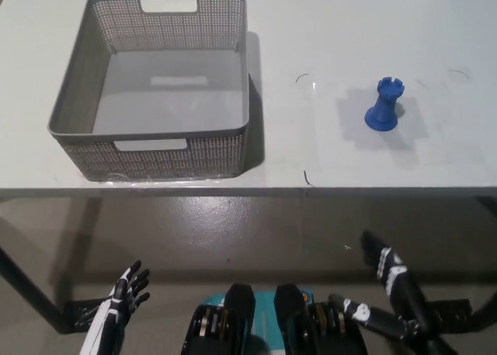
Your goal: Use the right hand to pick up a chess pieces and put it into a container on the left hand side
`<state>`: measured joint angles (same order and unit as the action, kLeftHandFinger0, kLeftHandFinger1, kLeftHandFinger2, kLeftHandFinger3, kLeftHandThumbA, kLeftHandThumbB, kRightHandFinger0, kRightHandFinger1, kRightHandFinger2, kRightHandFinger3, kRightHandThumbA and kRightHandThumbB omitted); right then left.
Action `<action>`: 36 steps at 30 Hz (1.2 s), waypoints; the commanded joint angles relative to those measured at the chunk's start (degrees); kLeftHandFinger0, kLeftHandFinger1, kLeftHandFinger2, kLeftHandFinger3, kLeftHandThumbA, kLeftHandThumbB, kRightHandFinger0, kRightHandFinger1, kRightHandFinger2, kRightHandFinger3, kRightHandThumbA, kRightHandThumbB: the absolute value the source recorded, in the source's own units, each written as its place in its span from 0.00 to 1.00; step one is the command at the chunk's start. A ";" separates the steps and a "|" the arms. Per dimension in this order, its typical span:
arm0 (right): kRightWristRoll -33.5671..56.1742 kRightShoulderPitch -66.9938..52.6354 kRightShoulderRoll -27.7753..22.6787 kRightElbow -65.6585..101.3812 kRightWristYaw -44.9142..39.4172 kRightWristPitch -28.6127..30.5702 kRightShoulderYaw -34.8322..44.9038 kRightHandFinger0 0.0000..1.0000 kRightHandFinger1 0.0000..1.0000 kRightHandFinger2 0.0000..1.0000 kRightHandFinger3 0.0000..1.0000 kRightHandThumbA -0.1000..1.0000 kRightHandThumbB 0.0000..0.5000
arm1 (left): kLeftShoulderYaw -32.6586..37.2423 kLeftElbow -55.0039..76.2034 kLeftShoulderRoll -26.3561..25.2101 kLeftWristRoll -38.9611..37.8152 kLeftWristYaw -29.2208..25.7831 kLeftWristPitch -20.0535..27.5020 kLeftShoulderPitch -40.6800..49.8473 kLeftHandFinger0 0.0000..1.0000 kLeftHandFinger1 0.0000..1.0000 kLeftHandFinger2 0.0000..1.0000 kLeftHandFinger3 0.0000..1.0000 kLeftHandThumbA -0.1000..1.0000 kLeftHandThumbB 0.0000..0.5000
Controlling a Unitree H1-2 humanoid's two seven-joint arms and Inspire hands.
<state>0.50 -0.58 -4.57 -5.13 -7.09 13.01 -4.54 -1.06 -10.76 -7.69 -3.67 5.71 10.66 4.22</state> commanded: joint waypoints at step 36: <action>-3.50 46.22 -6.58 -27.83 10.56 -4.79 12.37 1.00 1.00 1.00 1.00 1.00 0.64 | -0.24 1.35 -1.04 -0.76 1.52 1.38 -0.94 1.00 1.00 1.00 1.00 1.00 0.74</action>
<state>-2.89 39.43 -9.73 -28.63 1.53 7.85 7.72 -0.89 -10.41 -7.92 -3.85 6.47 10.69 3.96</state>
